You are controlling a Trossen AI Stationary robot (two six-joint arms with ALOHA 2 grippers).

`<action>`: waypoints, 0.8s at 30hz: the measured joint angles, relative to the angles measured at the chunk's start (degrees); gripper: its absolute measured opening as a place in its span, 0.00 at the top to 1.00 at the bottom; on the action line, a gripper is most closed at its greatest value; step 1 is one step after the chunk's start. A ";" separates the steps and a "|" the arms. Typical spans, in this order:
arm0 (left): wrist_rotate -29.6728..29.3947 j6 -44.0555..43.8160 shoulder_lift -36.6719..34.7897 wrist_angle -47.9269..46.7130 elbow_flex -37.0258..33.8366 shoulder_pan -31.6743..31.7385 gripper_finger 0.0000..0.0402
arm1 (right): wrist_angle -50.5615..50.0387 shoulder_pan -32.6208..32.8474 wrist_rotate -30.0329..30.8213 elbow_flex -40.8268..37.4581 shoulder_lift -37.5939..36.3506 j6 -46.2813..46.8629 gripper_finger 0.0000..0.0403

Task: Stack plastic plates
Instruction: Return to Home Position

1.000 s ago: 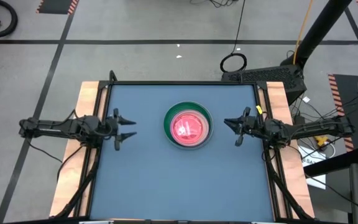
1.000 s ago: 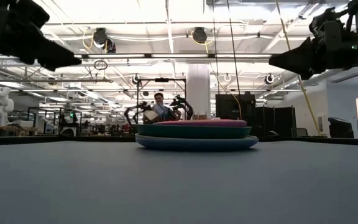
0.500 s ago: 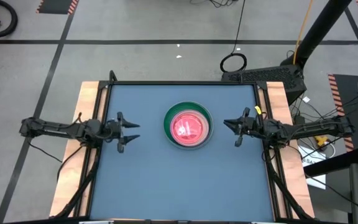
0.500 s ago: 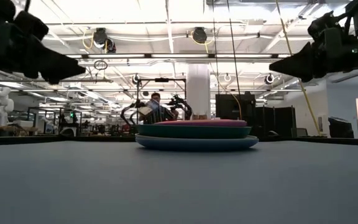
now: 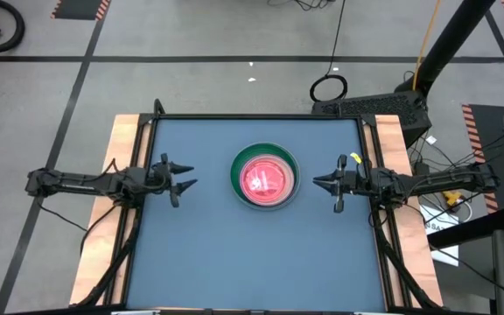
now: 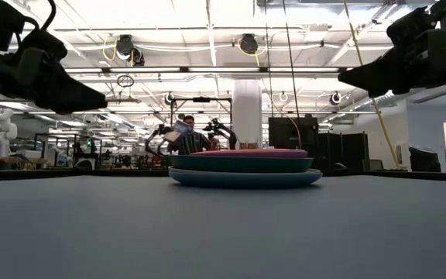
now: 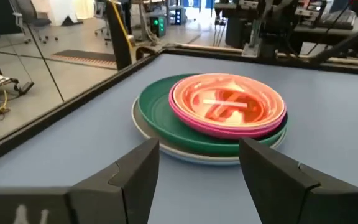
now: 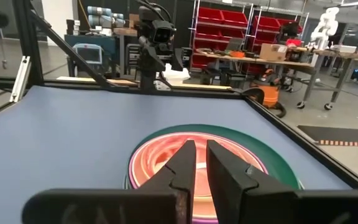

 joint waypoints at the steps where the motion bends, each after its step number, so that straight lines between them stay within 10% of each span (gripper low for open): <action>1: 0.04 -0.17 0.33 0.13 0.00 0.00 0.44 | 0.00 0.00 0.00 0.00 0.00 0.40 0.92; 24: -0.02 3.72 0.96 0.01 0.00 -0.02 0.44 | -0.99 -0.02 0.17 0.00 0.46 -0.19 0.92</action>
